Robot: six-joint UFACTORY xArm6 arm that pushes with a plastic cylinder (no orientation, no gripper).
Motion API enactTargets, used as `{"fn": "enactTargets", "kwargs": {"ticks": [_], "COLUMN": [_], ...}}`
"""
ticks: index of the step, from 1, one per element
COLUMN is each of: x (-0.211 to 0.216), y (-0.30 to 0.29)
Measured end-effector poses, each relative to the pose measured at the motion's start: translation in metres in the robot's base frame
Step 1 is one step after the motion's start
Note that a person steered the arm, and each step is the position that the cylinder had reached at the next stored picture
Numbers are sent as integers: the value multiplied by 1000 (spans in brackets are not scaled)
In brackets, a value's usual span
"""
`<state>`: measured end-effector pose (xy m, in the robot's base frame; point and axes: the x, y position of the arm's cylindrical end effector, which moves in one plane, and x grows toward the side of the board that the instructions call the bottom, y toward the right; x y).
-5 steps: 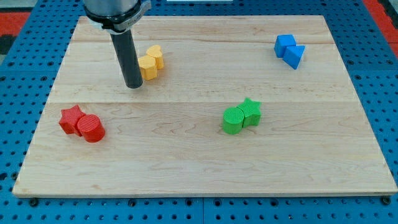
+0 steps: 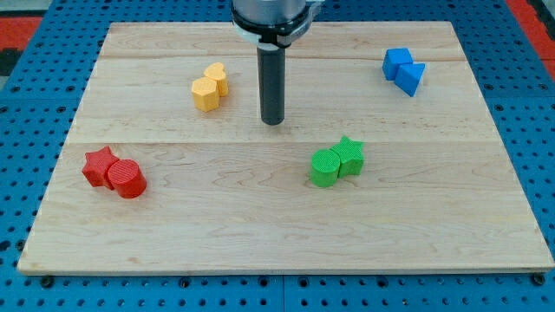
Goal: Point your arm at the red circle
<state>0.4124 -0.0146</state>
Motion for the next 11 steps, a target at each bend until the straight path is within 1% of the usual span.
{"fn": "enactTargets", "kwargs": {"ticks": [1, 2, 3, 4, 5, 9, 10, 11], "x": [53, 132, 188, 190, 156, 156, 141, 115], "y": [-15, -43, -114, -166, -181, -187, -186, -167]}}
